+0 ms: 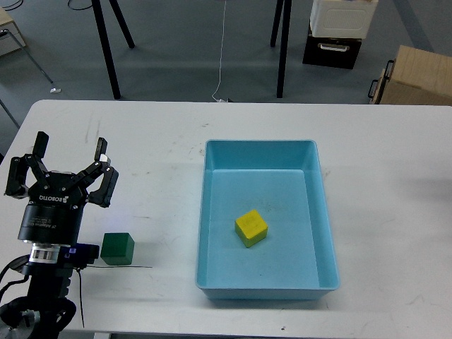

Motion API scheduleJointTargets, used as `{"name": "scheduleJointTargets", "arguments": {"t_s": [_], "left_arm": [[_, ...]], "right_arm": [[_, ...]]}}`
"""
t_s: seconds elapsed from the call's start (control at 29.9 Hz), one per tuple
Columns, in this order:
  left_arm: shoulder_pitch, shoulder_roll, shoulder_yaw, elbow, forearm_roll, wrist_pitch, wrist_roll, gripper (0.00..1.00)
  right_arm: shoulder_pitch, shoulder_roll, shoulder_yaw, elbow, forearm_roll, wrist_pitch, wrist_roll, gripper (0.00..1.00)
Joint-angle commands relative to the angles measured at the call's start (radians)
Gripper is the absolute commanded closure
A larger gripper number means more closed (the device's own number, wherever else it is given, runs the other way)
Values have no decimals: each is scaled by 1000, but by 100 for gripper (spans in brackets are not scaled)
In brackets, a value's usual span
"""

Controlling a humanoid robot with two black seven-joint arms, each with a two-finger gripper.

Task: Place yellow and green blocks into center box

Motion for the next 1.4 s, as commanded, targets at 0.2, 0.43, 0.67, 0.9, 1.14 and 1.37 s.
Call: {"name": "scheduleJointTargets", "arguments": {"t_s": [0.2, 0.43, 0.67, 0.9, 1.14, 1.37], "left_arm": [[9, 6, 2, -2, 0, 0, -5, 0], [5, 70, -24, 6, 2, 0, -17, 0], [-97, 103, -164, 99, 1, 0, 0, 0], [-153, 274, -170, 40, -6, 0, 12, 0], [-323, 800, 43, -4, 109, 0, 15, 0], [-848, 982, 645, 6, 352, 0, 41, 0]], "right_arm": [[-510, 333, 108, 369, 16, 0, 5, 0], [-527, 319, 137, 379, 16, 0, 7, 0], [-543, 220, 157, 380, 17, 0, 7, 1], [-533, 238, 148, 377, 16, 0, 7, 0], [-509, 267, 147, 376, 16, 0, 7, 0], [-486, 285, 147, 374, 16, 0, 7, 0]]}}
